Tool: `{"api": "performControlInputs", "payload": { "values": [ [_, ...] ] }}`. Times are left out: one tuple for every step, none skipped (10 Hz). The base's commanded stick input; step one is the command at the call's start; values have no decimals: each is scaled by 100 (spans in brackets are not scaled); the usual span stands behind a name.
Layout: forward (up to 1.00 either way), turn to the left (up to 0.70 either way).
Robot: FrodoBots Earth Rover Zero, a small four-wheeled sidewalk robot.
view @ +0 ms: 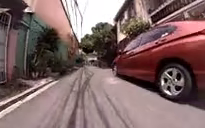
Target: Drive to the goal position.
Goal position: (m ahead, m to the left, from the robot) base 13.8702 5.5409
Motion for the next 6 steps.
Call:
{"api": "performControlInputs", "payload": {
  "values": [
    [100, 0],
    [100, 0],
    [100, 0],
    [100, 0],
    [100, 0],
    [100, 0]
  ]
}}
